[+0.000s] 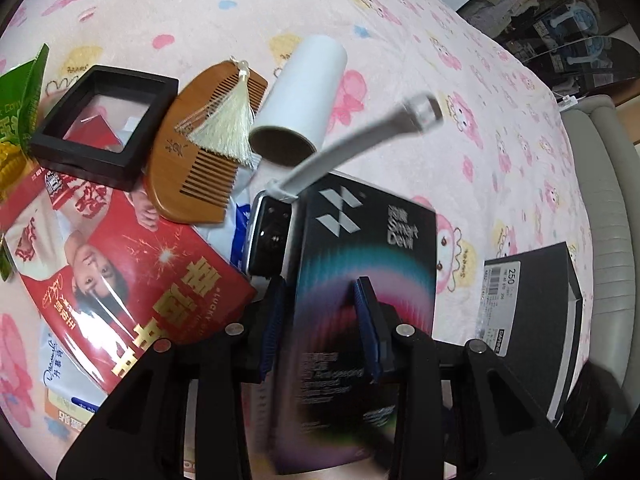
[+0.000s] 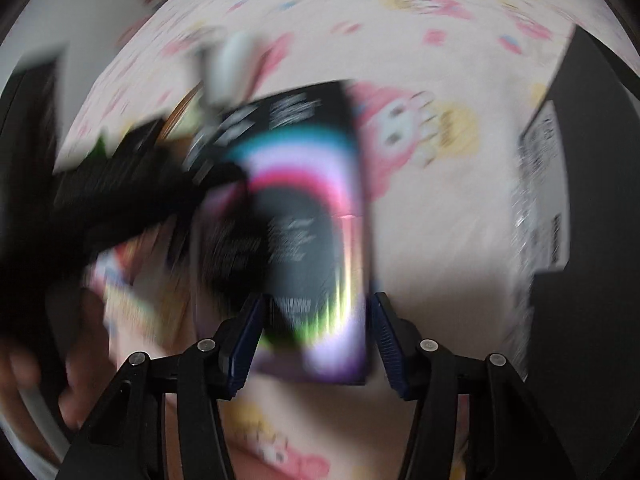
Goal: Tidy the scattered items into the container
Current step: 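Grasp the black Smart Devil box with the right gripper, then carry the Smart Devil box over the black box with the right gripper, then lower the Smart Devil box into the black box beside the kit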
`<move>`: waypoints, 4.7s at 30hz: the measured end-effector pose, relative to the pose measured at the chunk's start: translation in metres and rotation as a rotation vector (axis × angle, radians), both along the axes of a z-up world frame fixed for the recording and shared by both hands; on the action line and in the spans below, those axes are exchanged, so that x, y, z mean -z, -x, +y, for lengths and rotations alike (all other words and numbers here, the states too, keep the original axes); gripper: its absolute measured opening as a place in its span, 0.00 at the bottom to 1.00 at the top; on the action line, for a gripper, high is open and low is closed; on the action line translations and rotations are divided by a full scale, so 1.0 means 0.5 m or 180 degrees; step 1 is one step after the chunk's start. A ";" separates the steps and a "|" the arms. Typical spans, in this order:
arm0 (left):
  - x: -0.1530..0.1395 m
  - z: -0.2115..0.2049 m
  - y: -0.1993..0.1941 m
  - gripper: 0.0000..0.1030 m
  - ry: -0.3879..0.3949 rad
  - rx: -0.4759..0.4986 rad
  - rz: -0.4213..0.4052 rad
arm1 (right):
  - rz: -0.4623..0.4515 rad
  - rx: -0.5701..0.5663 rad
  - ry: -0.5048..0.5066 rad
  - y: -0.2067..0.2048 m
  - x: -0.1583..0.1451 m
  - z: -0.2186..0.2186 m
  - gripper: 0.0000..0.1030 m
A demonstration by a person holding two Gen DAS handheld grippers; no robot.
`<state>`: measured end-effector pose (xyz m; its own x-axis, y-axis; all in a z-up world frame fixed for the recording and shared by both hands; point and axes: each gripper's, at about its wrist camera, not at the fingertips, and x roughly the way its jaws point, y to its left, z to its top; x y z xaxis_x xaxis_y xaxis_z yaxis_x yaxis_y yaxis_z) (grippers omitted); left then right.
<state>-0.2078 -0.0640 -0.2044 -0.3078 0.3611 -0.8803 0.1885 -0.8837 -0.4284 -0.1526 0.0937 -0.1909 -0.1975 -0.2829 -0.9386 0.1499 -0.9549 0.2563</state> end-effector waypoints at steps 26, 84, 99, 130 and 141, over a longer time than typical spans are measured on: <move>0.004 0.026 -0.074 0.43 0.0093 0.0115 -0.0237 | 0.0093 0.0176 0.0086 -0.006 0.012 0.019 0.51; -0.253 0.258 -0.135 0.44 -0.0526 0.0837 0.0628 | 0.1214 0.0214 -0.0084 -0.083 -0.268 0.228 0.53; -0.184 0.528 -0.106 0.44 -0.0573 0.1324 0.0244 | 0.0924 0.0829 -0.0059 -0.108 -0.205 0.505 0.53; -0.128 0.556 -0.143 0.38 0.0025 0.1029 0.0217 | 0.0542 0.1137 -0.0266 -0.094 -0.136 0.574 0.47; -0.100 0.585 -0.160 0.29 0.0695 0.1309 0.0059 | 0.0813 0.1106 -0.0454 -0.091 -0.170 0.547 0.47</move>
